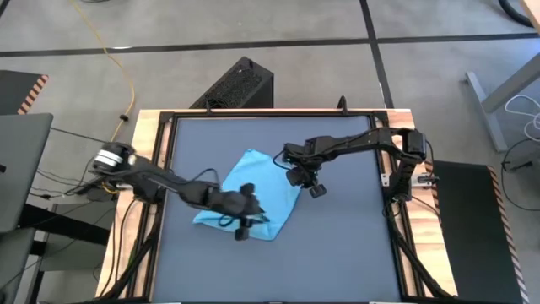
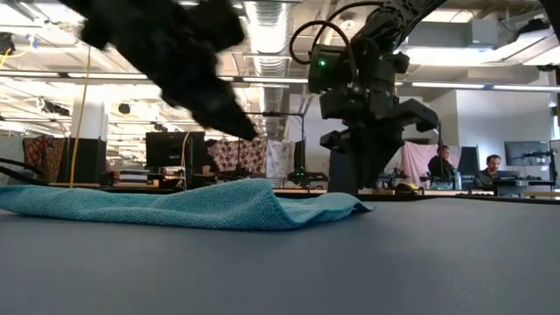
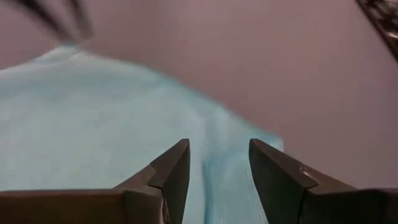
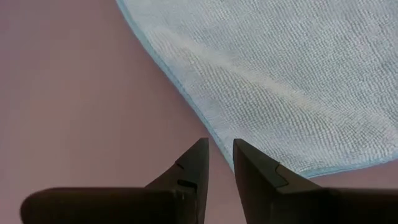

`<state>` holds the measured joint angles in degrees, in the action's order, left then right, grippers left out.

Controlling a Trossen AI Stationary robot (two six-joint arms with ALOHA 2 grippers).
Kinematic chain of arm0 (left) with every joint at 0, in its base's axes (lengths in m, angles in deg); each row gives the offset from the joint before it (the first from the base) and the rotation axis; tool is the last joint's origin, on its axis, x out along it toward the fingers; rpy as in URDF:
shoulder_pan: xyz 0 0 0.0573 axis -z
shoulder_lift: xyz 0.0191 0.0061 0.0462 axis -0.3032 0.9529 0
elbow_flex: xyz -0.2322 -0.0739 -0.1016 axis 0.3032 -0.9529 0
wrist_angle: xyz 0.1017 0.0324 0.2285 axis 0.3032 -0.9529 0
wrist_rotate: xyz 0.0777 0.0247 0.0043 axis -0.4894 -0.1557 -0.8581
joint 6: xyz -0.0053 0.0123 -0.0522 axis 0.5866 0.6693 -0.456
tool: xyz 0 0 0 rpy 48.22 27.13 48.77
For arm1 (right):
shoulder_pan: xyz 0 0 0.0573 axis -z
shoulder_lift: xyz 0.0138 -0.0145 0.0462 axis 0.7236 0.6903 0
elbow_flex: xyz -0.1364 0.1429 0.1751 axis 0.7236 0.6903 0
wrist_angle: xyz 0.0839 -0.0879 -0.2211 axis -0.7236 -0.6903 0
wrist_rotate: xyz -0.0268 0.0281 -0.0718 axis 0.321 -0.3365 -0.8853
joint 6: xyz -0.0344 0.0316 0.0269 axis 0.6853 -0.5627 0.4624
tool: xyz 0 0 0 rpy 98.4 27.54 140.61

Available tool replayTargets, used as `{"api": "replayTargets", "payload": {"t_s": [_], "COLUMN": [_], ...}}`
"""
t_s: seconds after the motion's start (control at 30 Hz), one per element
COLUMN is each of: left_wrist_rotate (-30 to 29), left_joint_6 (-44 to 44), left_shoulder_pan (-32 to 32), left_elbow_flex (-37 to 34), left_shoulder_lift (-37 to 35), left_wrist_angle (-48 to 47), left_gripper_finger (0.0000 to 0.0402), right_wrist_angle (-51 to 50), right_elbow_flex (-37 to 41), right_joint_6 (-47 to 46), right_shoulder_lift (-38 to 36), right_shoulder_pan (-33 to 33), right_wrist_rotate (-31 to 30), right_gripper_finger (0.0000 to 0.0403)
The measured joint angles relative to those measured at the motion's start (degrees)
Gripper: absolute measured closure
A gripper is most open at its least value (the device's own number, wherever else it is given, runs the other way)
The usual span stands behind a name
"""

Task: Roll towel into tight, uniform cylinder
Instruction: Fold the blue microfiber cloth

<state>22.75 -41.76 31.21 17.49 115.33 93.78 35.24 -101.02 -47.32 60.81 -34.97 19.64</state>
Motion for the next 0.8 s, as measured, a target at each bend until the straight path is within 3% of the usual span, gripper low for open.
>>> {"api": "replayTargets", "payload": {"t_s": [0.13,0.4,0.57,0.8], "left_wrist_rotate": [6.23,5.56,3.56,5.37], "left_joint_6": [2.97,7.48,11.62,14.93], "left_shoulder_pan": [-1.35,-1.34,-1.21,-1.46], "left_elbow_flex": [7.76,22.22,24.98,25.03], "left_shoulder_lift": [8.29,15.51,14.94,16.34], "left_wrist_angle": [-5.23,-28.0,-34.47,-34.0], "left_gripper_finger": [0.0258,0.0261,0.0261,0.0261], "right_wrist_angle": [1.17,2.8,3.95,7.01], "right_elbow_flex": [2.58,5.3,5.74,5.76], "right_joint_6": [-1.33,-1.92,-3.69,-5.61], "right_shoulder_lift": [0.02,0.04,0.04,0.04], "right_shoulder_pan": [-0.24,-1.04,-1.41,-1.62], "right_wrist_rotate": [-0.13,-0.13,-0.13,-0.11], "right_gripper_finger": [0.0302,0.0302,0.0302,0.0302]}}
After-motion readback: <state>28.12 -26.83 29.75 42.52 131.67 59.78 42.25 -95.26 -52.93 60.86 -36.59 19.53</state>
